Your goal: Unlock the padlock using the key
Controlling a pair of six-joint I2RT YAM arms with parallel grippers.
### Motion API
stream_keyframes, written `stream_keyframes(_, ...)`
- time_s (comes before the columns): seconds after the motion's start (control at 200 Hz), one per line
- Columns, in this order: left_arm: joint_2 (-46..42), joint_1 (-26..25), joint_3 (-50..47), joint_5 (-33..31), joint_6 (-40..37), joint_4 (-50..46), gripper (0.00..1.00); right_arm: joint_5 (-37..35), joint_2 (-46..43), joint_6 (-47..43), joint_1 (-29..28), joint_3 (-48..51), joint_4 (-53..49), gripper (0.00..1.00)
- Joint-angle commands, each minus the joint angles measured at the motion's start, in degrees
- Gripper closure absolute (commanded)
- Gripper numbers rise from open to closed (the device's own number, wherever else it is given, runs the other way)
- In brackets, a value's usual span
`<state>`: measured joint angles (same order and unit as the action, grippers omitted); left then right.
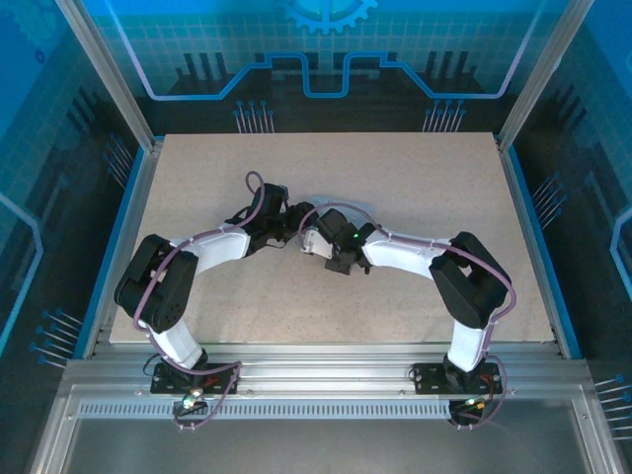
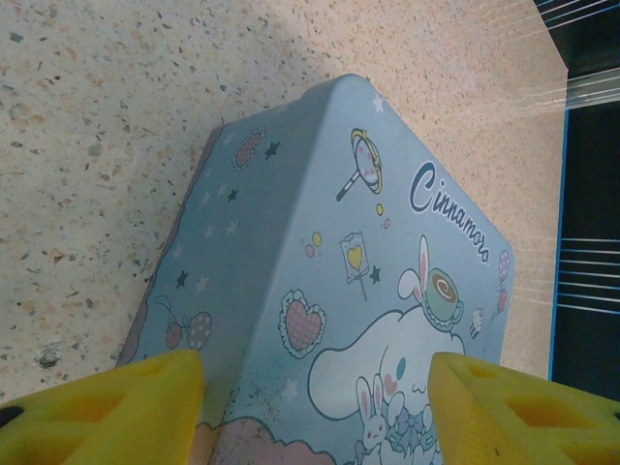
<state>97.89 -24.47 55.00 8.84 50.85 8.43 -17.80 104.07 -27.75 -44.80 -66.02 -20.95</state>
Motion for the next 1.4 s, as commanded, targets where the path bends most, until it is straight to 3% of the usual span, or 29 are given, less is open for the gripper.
stream_keyframes(0.0, -1.56, 0.42, -0.17, 0.65, -0.66, 0.27, 0.36, 0.05, -1.36, -0.19, -1.96, -0.66, 0.43, 1.0)
stream_keyframes(0.37, -12.31, 2.67, -6.59, -1.21, -2.85, -2.68, 0.31, 0.93, -11.26, 8.77, -2.67, 5.11, 0.83, 1.0)
stream_keyframes(0.735, -23.81, 2.58, -13.71, 1.32, -3.51, -8.05, 0.26, 0.28, -22.07, 24.14, 2.59, 7.83, -4.79, 1.0)
stream_keyframes(1.076, -31.45, 2.58, -17.97, 3.46, -5.06, -12.51, 0.24, 2.04, -23.82, 43.03, 21.69, 10.8, -11.58, 1.0)
stream_keyframes(1.396, -32.23, 2.5, -20.17, 3.36, -3.97, -11.2, 0.24, 7.33, -17.21, 47.91, 33.39, 11.57, -10.74, 1.0)
